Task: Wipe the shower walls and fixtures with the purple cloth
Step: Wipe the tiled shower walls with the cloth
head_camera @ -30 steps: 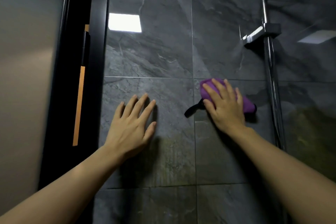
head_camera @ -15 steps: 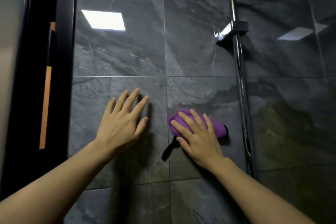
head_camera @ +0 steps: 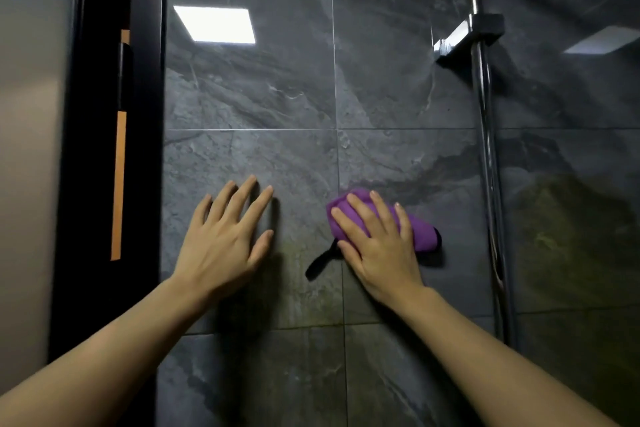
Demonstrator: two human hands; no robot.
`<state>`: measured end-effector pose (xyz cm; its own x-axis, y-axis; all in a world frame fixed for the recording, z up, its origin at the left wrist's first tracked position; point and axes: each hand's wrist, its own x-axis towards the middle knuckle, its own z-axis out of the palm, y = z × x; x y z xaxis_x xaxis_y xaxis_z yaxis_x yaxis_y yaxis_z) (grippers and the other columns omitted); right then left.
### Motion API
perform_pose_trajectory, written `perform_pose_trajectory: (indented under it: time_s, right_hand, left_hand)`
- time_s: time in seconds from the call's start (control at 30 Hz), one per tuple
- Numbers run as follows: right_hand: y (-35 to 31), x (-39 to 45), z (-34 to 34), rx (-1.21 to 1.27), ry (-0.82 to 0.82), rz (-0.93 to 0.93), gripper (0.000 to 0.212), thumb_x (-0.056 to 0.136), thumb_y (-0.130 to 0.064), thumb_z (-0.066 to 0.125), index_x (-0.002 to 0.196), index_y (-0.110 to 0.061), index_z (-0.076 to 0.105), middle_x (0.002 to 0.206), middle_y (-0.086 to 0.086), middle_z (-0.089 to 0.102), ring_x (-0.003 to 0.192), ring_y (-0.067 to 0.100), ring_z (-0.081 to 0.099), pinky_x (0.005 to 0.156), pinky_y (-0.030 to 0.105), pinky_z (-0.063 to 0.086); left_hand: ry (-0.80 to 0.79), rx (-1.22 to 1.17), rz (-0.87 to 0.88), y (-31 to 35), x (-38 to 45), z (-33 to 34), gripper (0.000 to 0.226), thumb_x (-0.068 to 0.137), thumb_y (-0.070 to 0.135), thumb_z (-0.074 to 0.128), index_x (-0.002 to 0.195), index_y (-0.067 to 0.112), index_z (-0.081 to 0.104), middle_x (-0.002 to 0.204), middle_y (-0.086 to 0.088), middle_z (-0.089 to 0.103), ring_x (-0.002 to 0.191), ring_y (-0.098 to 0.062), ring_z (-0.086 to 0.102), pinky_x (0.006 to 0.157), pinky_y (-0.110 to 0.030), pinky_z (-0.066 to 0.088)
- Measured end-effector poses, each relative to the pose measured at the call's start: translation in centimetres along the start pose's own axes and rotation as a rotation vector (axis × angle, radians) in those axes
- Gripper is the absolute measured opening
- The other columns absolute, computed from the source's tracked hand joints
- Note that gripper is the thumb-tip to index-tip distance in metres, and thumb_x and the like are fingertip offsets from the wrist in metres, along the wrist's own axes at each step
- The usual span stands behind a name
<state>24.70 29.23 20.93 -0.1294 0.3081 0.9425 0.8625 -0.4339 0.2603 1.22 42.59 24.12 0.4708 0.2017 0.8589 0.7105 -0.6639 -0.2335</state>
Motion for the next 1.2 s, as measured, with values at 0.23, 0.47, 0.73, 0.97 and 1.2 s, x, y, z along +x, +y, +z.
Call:
perform_pose_trajectory:
  time_s: [0.23,0.47,0.73,0.97,1.2]
  right_hand:
    - [2.2,-2.6,0.0,-0.012,-0.019,-0.032,0.051,0.095,-0.046,0.040,0.144,-0.033,0.041,0.152,0.000,0.041,0.144,0.028,0.027,0.114,0.051,0.018]
    - [-4.4,0.9,0.6,0.028,0.051,0.053,0.051,0.095,-0.045,0.040,0.143,-0.029,0.044,0.153,0.003,0.040,0.144,0.031,0.029,0.114,0.056,0.018]
    - [-8.9,-2.8,2.4,-0.017,0.041,-0.186,0.050,0.096,-0.044,0.047,0.145,-0.031,0.045,0.154,0.000,0.041,0.144,0.029,0.031,0.113,0.056,0.024]
    - [-9.5,-0.2,1.9,0.012,0.045,-0.035,0.051,0.096,-0.046,0.040,0.144,-0.028,0.045,0.153,0.003,0.041,0.144,0.030,0.029,0.114,0.055,0.020]
    - [-17.8,2.5,3.3,0.013,0.055,-0.187,0.052,0.095,-0.047,0.046,0.145,-0.033,0.044,0.154,-0.001,0.041,0.144,0.029,0.033,0.114,0.056,0.022]
  left_hand:
    - [-0.004,0.029,0.014,-2.5,-2.5,-0.5,0.068,0.092,0.055,0.029,0.154,0.028,0.026,0.160,-0.008,0.029,0.145,-0.033,0.031,0.114,-0.053,0.029]
    - [-0.033,0.076,-0.013,-6.2,-5.4,0.0,0.068,0.092,0.053,0.028,0.155,0.027,0.026,0.161,-0.007,0.027,0.147,-0.032,0.028,0.116,-0.053,0.027]
    - [-0.017,0.082,0.005,-8.0,-7.0,0.6,0.067,0.092,0.051,0.033,0.154,0.026,0.029,0.161,-0.008,0.028,0.147,-0.033,0.028,0.116,-0.052,0.025]
    - [0.004,0.100,0.024,-9.6,-8.2,0.1,0.069,0.089,0.046,0.040,0.153,0.023,0.031,0.161,-0.008,0.027,0.146,-0.033,0.028,0.114,-0.054,0.028]
    - [-0.002,0.110,0.020,-11.6,-9.8,0.1,0.070,0.085,0.043,0.045,0.151,0.021,0.036,0.159,-0.007,0.032,0.145,-0.033,0.032,0.115,-0.053,0.028]
